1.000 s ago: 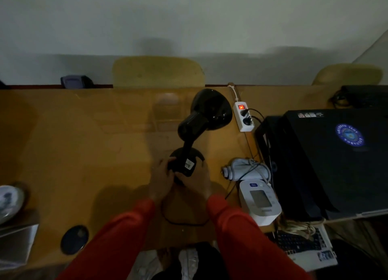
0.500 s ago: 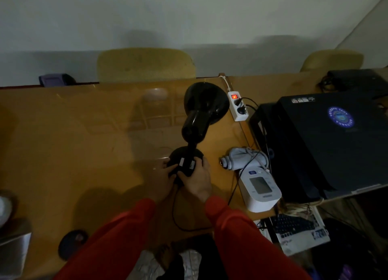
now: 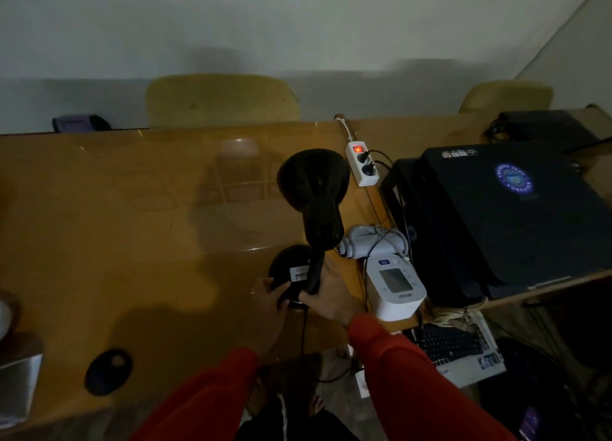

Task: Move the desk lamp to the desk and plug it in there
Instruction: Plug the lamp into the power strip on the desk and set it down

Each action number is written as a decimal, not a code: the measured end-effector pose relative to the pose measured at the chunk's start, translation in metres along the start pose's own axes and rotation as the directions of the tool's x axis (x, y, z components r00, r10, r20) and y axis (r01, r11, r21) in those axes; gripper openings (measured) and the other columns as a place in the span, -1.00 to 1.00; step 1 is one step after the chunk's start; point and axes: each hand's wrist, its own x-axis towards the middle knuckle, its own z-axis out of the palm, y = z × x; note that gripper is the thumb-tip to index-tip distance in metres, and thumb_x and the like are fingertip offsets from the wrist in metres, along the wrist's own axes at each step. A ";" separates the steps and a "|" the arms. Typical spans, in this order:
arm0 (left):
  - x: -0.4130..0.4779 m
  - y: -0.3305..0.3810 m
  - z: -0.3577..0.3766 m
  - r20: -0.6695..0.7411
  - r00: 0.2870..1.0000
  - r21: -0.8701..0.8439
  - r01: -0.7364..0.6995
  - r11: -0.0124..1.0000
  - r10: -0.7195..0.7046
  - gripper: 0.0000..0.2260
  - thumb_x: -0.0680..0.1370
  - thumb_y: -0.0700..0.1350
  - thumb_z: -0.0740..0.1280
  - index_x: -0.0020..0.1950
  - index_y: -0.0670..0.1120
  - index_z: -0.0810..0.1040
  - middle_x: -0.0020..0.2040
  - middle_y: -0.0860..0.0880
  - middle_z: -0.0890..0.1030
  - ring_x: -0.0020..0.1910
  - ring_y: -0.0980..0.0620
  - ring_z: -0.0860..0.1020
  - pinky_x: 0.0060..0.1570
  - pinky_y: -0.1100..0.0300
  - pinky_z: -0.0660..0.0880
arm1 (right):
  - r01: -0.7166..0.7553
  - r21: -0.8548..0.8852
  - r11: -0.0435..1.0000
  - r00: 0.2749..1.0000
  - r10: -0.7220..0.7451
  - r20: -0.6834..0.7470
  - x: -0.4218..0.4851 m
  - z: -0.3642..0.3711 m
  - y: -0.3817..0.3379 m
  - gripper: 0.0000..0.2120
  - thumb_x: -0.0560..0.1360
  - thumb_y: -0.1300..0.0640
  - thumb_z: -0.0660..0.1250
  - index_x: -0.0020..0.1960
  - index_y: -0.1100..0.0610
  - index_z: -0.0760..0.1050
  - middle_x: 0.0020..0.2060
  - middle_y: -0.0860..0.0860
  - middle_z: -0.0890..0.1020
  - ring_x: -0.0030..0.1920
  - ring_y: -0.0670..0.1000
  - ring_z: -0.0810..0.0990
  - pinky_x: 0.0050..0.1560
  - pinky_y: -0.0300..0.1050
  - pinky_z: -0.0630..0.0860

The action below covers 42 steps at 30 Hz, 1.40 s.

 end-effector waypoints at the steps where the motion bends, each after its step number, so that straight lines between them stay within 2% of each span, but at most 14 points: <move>1: -0.005 0.002 0.005 -0.018 1.000 -0.010 -0.003 1.000 0.003 -0.69 0.51 -0.34 0.32 0.25 -0.21 0.53 0.26 -0.36 0.39 0.23 -0.31 0.44 0.25 -0.10 0.43 | -0.002 -0.001 1.000 1.000 0.002 0.020 -0.001 -0.003 0.004 -0.32 0.36 0.08 0.46 0.42 0.16 0.33 0.44 0.15 0.32 0.47 0.18 0.23 0.44 0.15 0.27; 4: -0.019 0.007 0.019 -0.015 1.000 0.020 0.004 1.000 -0.004 -0.65 0.50 -0.36 0.31 0.28 -0.19 0.51 0.25 -0.36 0.40 0.22 -0.31 0.44 0.25 -0.14 0.46 | 0.009 0.022 1.000 0.998 -0.010 0.057 -0.003 -0.012 0.017 -0.44 0.28 0.06 0.44 0.25 0.11 0.47 0.31 0.08 0.42 0.34 0.12 0.39 0.28 -0.01 0.42; 8: -0.035 0.015 0.031 0.050 0.998 0.044 0.026 0.999 -0.028 -0.56 0.51 -0.32 0.29 0.38 -0.13 0.40 0.34 -0.31 0.31 0.34 -0.24 0.36 0.37 -0.09 0.36 | 0.026 0.042 0.999 0.996 -0.030 0.087 -0.007 -0.018 0.034 -0.47 0.26 0.08 0.45 0.21 0.08 0.49 0.15 -0.05 0.43 0.24 0.05 0.48 0.11 -0.22 0.39; 11: -0.038 0.021 0.031 0.110 0.993 0.135 0.036 0.990 -0.051 -0.56 0.55 -0.18 0.27 0.43 -0.05 0.33 0.39 -0.22 0.24 0.34 -0.15 0.35 0.39 -0.02 0.35 | 0.061 0.035 0.998 0.990 -0.065 0.123 -0.010 -0.025 0.036 -0.44 0.28 0.16 0.49 0.26 0.16 0.47 0.18 -0.01 0.42 0.28 0.09 0.46 0.19 -0.17 0.40; 13: -0.033 0.025 0.024 0.094 0.994 0.183 0.030 0.983 -0.048 -0.64 0.56 -0.12 0.25 0.37 -0.04 0.40 0.32 -0.19 0.29 0.23 -0.16 0.42 0.27 -0.02 0.44 | 0.050 0.060 0.997 0.981 -0.060 0.182 -0.016 -0.037 0.027 -0.34 0.31 0.15 0.52 0.36 0.10 0.38 0.28 0.04 0.41 0.36 0.09 0.40 0.32 -0.09 0.40; 14: -0.028 0.028 0.020 0.080 0.996 0.221 0.021 0.975 -0.039 -0.68 0.56 -0.11 0.24 0.32 -0.03 0.43 0.28 -0.17 0.32 0.17 -0.16 0.44 0.21 -0.01 0.47 | 0.033 0.104 0.994 0.978 -0.054 0.202 -0.020 -0.045 0.022 -0.32 0.32 0.14 0.52 0.37 0.00 0.34 0.28 -0.01 0.42 0.37 0.05 0.40 0.33 -0.15 0.41; 16: -0.016 0.031 0.012 0.071 0.997 0.310 0.004 0.951 -0.028 -0.71 0.56 -0.09 0.23 0.28 -0.02 0.43 0.27 -0.15 0.35 0.17 -0.15 0.43 0.17 0.02 0.46 | 0.037 0.205 0.978 0.984 -0.071 0.164 -0.032 -0.065 0.007 -0.31 0.32 0.08 0.53 0.29 -0.27 0.25 0.18 -0.25 0.43 0.30 -0.26 0.43 0.14 -0.51 0.41; 18: -0.003 0.031 0.008 0.099 0.995 0.366 -0.021 0.931 -0.016 -0.63 0.56 -0.07 0.22 0.37 0.00 0.34 0.37 -0.14 0.33 0.26 -0.17 0.38 0.22 0.01 0.40 | 0.101 0.287 0.953 0.993 -0.114 0.029 -0.047 -0.085 -0.015 -0.26 0.32 -0.01 0.54 0.33 -0.33 0.21 0.19 -0.36 0.42 0.19 -0.50 0.38 0.03 -0.63 0.37; 20: 0.009 0.030 0.008 0.156 0.988 0.389 -0.051 0.920 -0.011 -0.51 0.57 -0.04 0.22 0.48 0.01 0.17 0.50 -0.13 0.22 0.39 -0.20 0.29 0.34 -0.03 0.33 | 0.183 0.345 0.921 0.982 -0.154 -0.112 -0.061 -0.099 -0.036 -0.16 0.33 -0.07 0.54 0.47 -0.14 0.17 0.28 -0.33 0.40 0.21 -0.49 0.37 0.09 -0.57 0.39; 22: 0.020 0.028 0.011 0.239 0.971 0.423 -0.100 0.900 -0.004 -0.43 0.58 -0.02 0.22 0.52 -0.01 0.04 0.57 -0.10 0.07 0.49 -0.19 0.16 0.44 -0.06 0.23 | 0.276 0.334 0.901 0.949 -0.200 -0.245 -0.070 -0.105 -0.056 -0.13 0.33 -0.10 0.53 0.51 -0.04 0.15 0.28 -0.33 0.36 0.19 -0.48 0.39 0.05 -0.58 0.42; 26: 0.028 0.023 0.014 0.342 0.940 0.441 -0.162 0.883 0.002 -0.38 0.60 0.01 0.21 0.54 -0.05 -0.07 0.59 -0.06 -0.08 0.55 -0.16 -0.05 0.51 -0.11 0.09 | 0.354 0.145 0.924 0.856 -0.258 -0.449 -0.073 -0.105 -0.089 -0.27 0.38 -0.04 0.49 0.46 0.11 0.30 0.21 -0.10 0.46 0.11 -0.26 0.48 -0.01 -0.62 0.38; 30: 0.027 0.021 0.015 0.339 0.940 0.441 -0.118 0.890 -0.044 -0.37 0.60 0.03 0.18 0.54 -0.05 -0.11 0.59 -0.03 -0.12 0.55 -0.18 -0.08 0.52 -0.13 0.03 | 0.351 0.085 0.933 0.831 -0.268 -0.488 -0.076 -0.101 -0.099 -0.43 0.45 0.08 0.44 0.40 0.19 0.39 0.19 0.13 0.56 0.13 0.03 0.58 0.00 -0.48 0.45; 38: 0.025 0.024 0.020 0.339 0.937 0.494 -0.099 0.864 -0.086 -0.43 0.63 0.02 0.12 0.54 -0.05 -0.10 0.59 -0.04 -0.12 0.54 -0.23 -0.03 0.49 -0.14 0.04 | 0.362 0.091 0.928 0.806 -0.263 -0.531 -0.101 -0.096 -0.090 -0.40 0.45 0.15 0.45 0.43 0.26 0.37 0.24 0.19 0.57 0.20 0.08 0.60 0.10 -0.03 0.62; 42: 0.023 0.031 0.019 0.328 0.937 0.496 -0.065 0.866 -0.117 -0.44 0.62 -0.02 0.14 0.54 -0.02 -0.05 0.59 -0.03 -0.10 0.53 -0.25 0.01 0.48 -0.13 0.06 | 0.349 0.087 0.933 0.824 -0.261 -0.502 -0.107 -0.098 -0.087 -0.39 0.45 0.17 0.45 0.44 0.24 0.35 0.24 0.17 0.57 0.20 0.06 0.59 0.10 -0.05 0.61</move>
